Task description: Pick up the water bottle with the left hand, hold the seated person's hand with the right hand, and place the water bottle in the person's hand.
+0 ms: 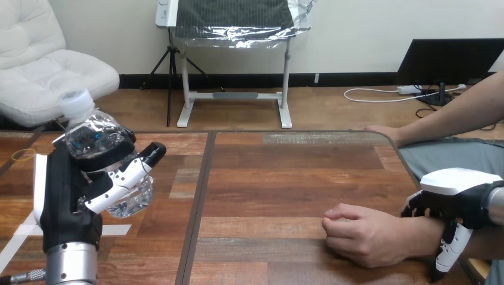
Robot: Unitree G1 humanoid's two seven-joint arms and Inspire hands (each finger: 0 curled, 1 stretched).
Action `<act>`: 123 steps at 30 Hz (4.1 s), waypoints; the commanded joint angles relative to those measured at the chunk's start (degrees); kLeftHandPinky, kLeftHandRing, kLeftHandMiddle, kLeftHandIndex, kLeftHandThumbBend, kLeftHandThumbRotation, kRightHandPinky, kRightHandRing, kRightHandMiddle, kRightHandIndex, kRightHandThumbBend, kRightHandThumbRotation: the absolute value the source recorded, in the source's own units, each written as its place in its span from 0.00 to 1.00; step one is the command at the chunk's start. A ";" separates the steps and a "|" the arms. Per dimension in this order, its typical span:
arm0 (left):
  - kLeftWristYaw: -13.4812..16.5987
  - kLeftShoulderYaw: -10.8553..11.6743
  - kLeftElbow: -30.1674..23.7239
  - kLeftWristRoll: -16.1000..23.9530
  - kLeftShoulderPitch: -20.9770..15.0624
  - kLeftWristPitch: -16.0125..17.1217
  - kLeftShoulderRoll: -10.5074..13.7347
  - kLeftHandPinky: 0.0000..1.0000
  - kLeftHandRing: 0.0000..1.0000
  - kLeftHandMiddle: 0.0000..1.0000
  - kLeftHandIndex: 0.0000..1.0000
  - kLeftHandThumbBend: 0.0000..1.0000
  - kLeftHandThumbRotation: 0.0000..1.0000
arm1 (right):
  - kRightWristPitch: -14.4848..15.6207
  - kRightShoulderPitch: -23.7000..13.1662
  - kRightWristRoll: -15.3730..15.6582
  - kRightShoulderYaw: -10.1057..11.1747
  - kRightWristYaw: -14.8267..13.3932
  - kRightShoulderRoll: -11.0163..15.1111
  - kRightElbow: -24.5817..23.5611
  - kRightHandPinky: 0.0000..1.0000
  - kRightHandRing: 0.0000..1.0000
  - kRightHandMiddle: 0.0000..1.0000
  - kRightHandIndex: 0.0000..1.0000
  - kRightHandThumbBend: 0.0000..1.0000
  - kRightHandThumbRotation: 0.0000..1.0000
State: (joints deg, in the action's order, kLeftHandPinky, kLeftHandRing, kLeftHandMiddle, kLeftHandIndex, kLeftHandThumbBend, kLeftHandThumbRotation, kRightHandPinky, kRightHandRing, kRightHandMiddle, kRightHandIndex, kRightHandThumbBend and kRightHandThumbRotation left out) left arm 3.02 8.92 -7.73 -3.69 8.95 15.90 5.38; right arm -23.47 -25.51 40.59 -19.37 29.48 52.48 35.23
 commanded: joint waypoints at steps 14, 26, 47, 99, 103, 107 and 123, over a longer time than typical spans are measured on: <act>0.91 0.41 -3.00 1.60 -3.52 0.82 -0.19 0.17 0.22 0.28 0.37 0.49 0.00 | 6.01 -0.60 0.77 -1.87 2.32 -2.20 1.97 0.41 0.53 0.60 0.65 1.00 0.20; 0.82 0.64 -2.80 1.74 -3.65 0.86 -0.08 0.18 0.23 0.28 0.37 0.50 0.00 | 5.27 0.06 1.02 -3.05 1.57 -2.53 2.28 0.30 0.41 0.51 0.58 1.00 0.25; 0.81 0.88 -2.15 2.01 -4.05 1.45 -0.09 0.17 0.22 0.28 0.36 0.51 0.00 | 4.74 0.64 0.10 -3.73 0.97 -3.14 3.48 0.23 0.35 0.46 0.52 0.91 0.24; 0.76 0.64 -1.76 1.55 -4.65 0.84 -0.38 0.17 0.22 0.28 0.37 0.51 0.00 | 3.67 2.32 -9.01 0.25 -0.15 -2.38 1.71 0.13 0.20 0.28 0.26 0.80 0.00; 0.76 0.61 -1.58 1.52 -4.71 0.85 -0.40 0.17 0.22 0.28 0.37 0.51 0.00 | 3.26 2.34 -9.72 0.93 0.13 -2.18 1.43 0.13 0.20 0.28 0.24 0.78 0.00; 0.64 0.57 -1.42 1.21 -4.76 0.95 -0.52 0.17 0.22 0.28 0.37 0.51 0.00 | 3.61 2.41 -10.34 1.55 0.52 -1.96 0.73 0.13 0.20 0.28 0.25 0.78 0.00; 0.46 0.40 -0.89 1.30 -5.05 0.91 -0.53 0.18 0.23 0.28 0.37 0.51 0.00 | 4.27 2.22 -12.39 3.94 1.08 -1.01 -1.08 0.12 0.18 0.26 0.27 0.77 0.00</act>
State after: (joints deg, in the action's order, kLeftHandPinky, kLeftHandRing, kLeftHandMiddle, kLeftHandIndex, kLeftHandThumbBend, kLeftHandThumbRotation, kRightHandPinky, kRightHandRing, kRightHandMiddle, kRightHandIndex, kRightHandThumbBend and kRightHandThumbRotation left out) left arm 3.61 9.74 -7.72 -2.11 8.82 15.92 5.18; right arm -19.86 -23.16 31.09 -18.07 31.17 51.89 35.19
